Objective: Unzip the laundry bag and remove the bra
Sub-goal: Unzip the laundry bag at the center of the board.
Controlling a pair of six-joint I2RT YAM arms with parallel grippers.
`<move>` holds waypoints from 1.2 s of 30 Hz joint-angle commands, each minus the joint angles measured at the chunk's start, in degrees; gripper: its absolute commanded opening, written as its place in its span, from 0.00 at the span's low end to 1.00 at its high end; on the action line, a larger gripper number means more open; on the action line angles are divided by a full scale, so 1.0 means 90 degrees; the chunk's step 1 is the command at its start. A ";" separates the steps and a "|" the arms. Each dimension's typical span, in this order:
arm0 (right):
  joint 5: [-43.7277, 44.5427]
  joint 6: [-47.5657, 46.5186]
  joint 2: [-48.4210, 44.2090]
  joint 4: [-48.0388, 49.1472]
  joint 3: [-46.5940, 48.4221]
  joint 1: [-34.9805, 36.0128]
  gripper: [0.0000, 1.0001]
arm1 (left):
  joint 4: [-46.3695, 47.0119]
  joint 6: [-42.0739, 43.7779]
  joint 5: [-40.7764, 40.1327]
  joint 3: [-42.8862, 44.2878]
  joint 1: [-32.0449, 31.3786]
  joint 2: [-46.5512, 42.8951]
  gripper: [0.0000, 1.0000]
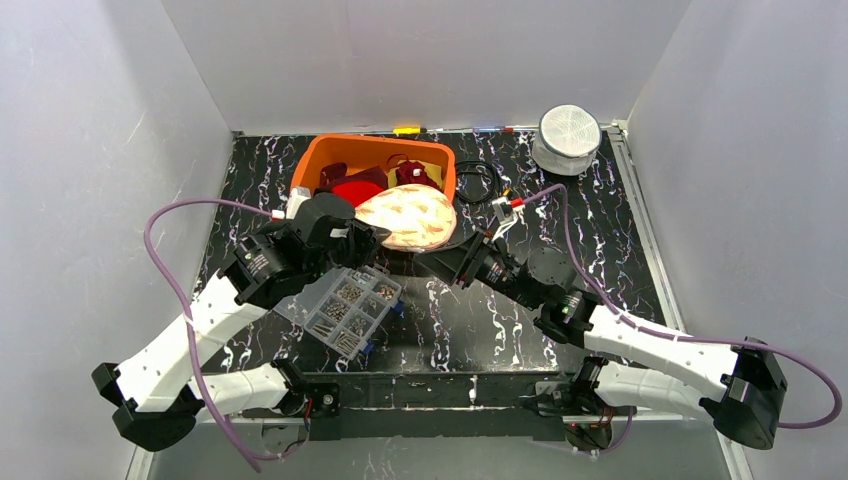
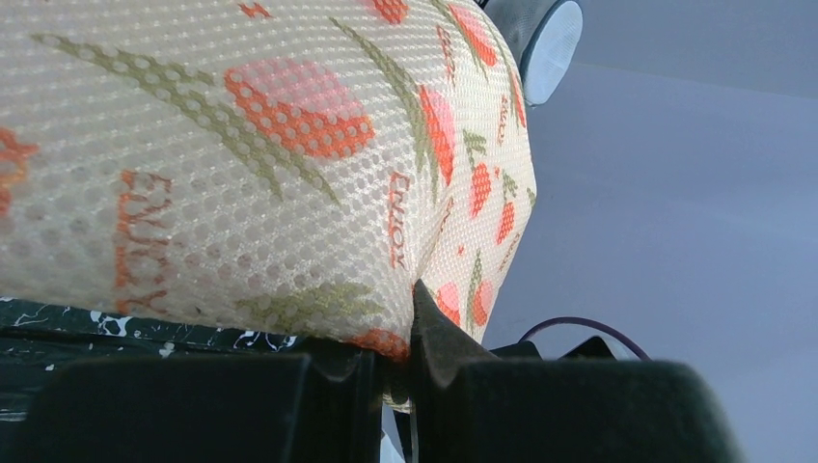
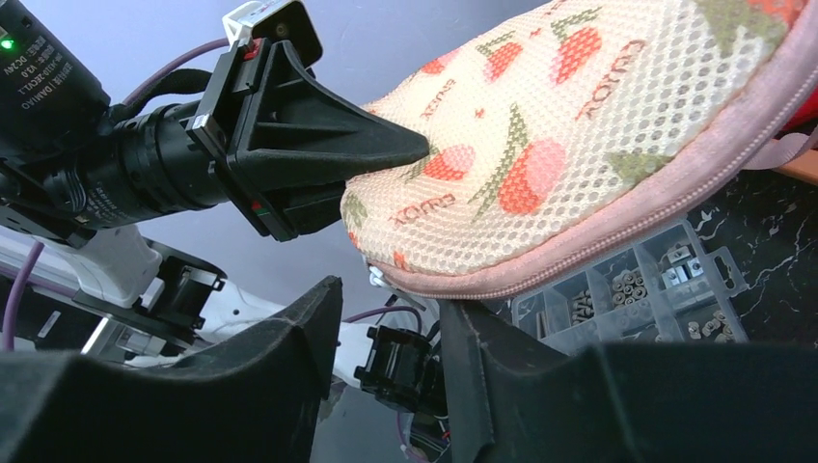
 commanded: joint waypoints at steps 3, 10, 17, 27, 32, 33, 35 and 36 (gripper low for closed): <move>0.0216 0.0030 -0.0100 0.0415 -0.0057 0.0032 0.44 | 0.0081 -0.0041 -0.0338 -0.0055 0.0007 -0.0205 0.00; 0.0232 0.0030 -0.0081 0.0419 -0.0077 0.0029 0.35 | 0.0101 -0.0043 -0.0366 -0.0101 0.0011 -0.0248 0.00; 0.0194 0.0039 -0.0097 0.0489 -0.0151 0.0041 0.28 | 0.0097 -0.0052 -0.0397 -0.0131 0.0003 -0.0256 0.00; 0.0175 0.0001 -0.0212 0.0471 -0.0304 0.0039 0.10 | 0.0109 -0.0051 -0.0411 -0.0178 0.0011 -0.0292 0.00; 0.0187 -0.0139 -0.0353 0.0154 -0.0292 0.0043 0.01 | 0.0111 -0.0042 -0.0426 -0.0269 0.0008 -0.0350 0.00; 0.0201 -0.0217 -0.0396 -0.0018 -0.0242 0.0038 0.01 | 0.0108 -0.0036 -0.0426 -0.0292 0.0003 -0.0365 0.00; 0.0266 -0.0428 -0.0492 -0.0577 -0.0096 0.0043 0.01 | 0.0109 -0.0006 -0.0426 -0.0342 0.0002 -0.0406 0.00; 0.0327 -0.0545 -0.0541 -0.0890 0.0000 0.0041 0.01 | 0.0109 0.0026 -0.0435 -0.0353 0.0002 -0.0426 0.00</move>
